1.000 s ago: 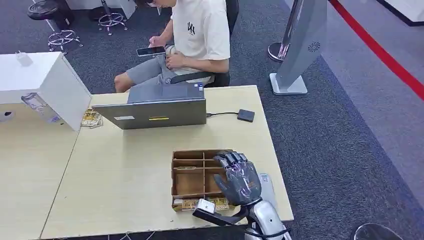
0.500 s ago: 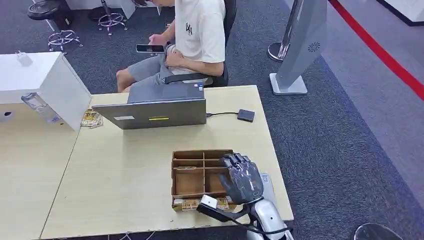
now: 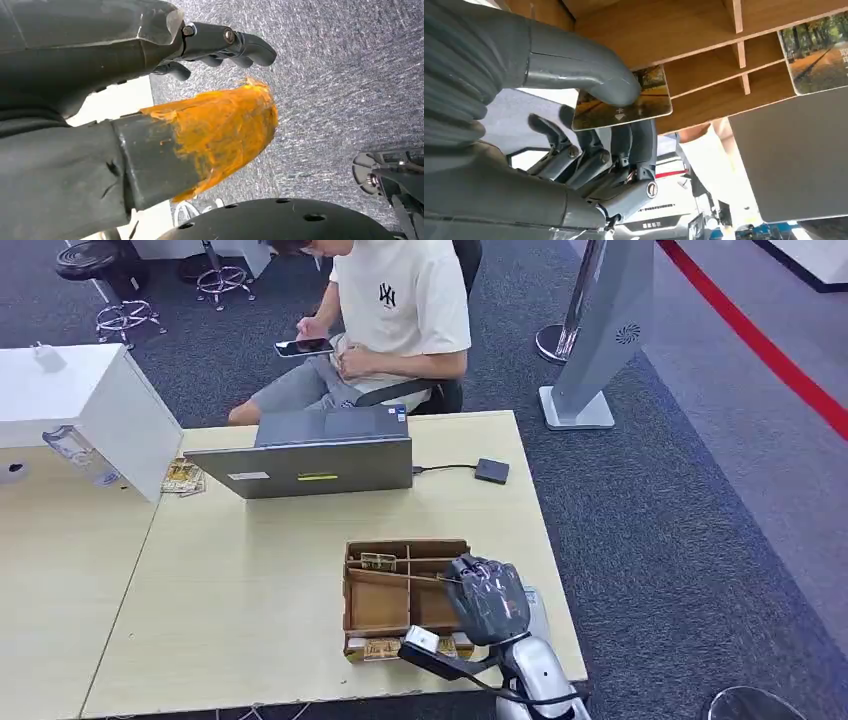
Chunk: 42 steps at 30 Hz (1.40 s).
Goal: Pass the card to the sensor for recognition and then transmit it.
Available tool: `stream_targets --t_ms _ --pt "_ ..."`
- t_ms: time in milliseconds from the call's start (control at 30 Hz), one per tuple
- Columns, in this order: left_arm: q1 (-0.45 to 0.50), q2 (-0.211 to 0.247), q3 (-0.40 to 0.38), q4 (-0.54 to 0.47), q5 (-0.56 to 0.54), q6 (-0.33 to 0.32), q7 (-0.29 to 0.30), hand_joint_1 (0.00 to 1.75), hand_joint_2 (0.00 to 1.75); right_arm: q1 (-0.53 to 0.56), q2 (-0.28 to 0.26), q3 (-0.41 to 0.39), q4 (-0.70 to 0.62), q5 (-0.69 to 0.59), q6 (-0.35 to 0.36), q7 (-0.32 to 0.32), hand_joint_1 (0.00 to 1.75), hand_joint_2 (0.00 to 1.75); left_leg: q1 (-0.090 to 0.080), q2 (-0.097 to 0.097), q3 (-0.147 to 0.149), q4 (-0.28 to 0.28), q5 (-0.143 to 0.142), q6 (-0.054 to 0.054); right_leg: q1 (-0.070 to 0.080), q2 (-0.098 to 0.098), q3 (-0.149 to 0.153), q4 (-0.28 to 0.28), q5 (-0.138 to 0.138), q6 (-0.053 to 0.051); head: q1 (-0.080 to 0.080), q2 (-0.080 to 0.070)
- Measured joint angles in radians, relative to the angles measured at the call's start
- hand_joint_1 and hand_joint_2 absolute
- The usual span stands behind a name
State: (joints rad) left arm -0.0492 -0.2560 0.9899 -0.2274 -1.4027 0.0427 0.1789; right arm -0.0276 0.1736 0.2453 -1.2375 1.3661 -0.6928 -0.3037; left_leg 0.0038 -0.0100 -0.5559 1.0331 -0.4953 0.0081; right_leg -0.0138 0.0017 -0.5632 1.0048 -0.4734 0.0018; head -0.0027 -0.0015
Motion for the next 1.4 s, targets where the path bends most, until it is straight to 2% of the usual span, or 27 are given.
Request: stream_targets --t_ms 200,333,400,467,533,633,733,900,1100,1267,1400 --pt "0.000 0.000 0.000 0.000 0.000 0.000 0.000 0.00 0.00 -0.001 0.000 -0.003 0.000 -0.004 -0.003 -0.005 1.75 1.75 0.000 0.000 0.000 0.000 0.000 0.000 0.000 0.000 0.000 0.000 0.000 0.000 0.000 0.000" --pt "0.000 0.000 0.000 0.000 0.000 0.002 0.000 0.00 0.00 0.010 0.004 -0.011 -0.019 -0.087 -0.003 -0.086 1.75 1.75 0.000 0.000 0.000 0.000 0.000 0.000 0.000 0.000 0.000 0.000 0.000 0.000 0.000 0.000" --pt "0.000 -0.002 0.000 0.000 0.003 0.005 0.000 0.00 0.00 0.025 0.014 -0.011 -0.050 -0.270 -0.003 -0.159 1.75 1.75 0.000 0.000 0.000 0.000 0.000 0.000 0.000 0.000 0.000 0.000 0.000 0.000 0.000 0.000" --pt "0.000 -0.005 0.003 0.000 0.008 0.012 -0.002 0.00 0.00 0.043 0.011 0.023 -0.123 -0.506 0.002 -0.156 1.75 1.75 0.000 0.000 0.000 0.000 0.000 0.000 0.000 0.000 0.000 0.000 0.000 0.000 0.000 0.000" --pt "0.001 -0.009 0.006 0.000 0.011 0.015 -0.003 0.00 0.00 0.058 0.001 0.061 -0.224 -0.686 0.022 -0.151 1.75 1.75 0.000 0.000 0.000 0.000 0.000 0.000 0.000 0.000 0.000 0.000 0.000 0.000 0.000 0.000" --pt "0.001 -0.016 0.010 0.000 0.014 0.017 -0.005 0.00 0.00 0.086 -0.010 0.098 -0.382 -0.880 0.082 -0.175 1.75 1.75 0.000 0.000 0.000 0.000 0.000 0.000 0.000 0.000 0.000 0.000 0.000 0.000 0.000 0.000" --pt "0.001 -0.020 0.014 0.000 0.015 0.018 -0.006 0.00 0.00 0.107 -0.019 0.108 -0.493 -0.964 0.119 -0.196 1.75 1.75 0.000 0.000 0.000 0.000 0.000 0.000 0.000 0.000 0.000 0.000 0.000 0.000 0.000 0.000" --pt "0.001 -0.022 0.015 0.000 0.016 0.018 -0.008 0.00 0.00 0.130 -0.026 0.108 -0.586 -1.028 0.167 -0.224 1.75 1.75 0.000 0.000 0.000 0.000 0.000 0.000 0.000 0.001 0.000 0.000 0.000 0.000 0.000 0.000" --pt "0.001 -0.023 0.016 0.000 0.014 0.018 -0.009 0.00 0.00 0.134 -0.030 0.107 -0.608 -1.029 0.185 -0.235 1.75 1.75 0.000 0.000 0.000 0.000 0.000 0.000 0.000 0.001 0.000 0.000 0.000 0.000 0.000 0.000" --pt "0.000 -0.022 0.016 0.000 0.006 0.013 -0.009 0.00 0.00 0.113 -0.031 0.117 -0.599 -0.926 0.181 -0.235 1.75 1.75 0.000 0.000 0.000 0.000 0.000 0.000 0.000 0.001 0.000 0.000 0.000 0.000 0.000 0.000" --pt "0.000 -0.021 0.016 0.000 -0.004 0.010 -0.009 0.00 0.00 0.076 -0.031 0.151 -0.568 -0.774 0.131 -0.213 1.75 1.75 0.000 0.000 0.000 0.000 0.000 0.000 0.000 0.001 0.000 0.000 0.000 0.000 0.000 0.000"
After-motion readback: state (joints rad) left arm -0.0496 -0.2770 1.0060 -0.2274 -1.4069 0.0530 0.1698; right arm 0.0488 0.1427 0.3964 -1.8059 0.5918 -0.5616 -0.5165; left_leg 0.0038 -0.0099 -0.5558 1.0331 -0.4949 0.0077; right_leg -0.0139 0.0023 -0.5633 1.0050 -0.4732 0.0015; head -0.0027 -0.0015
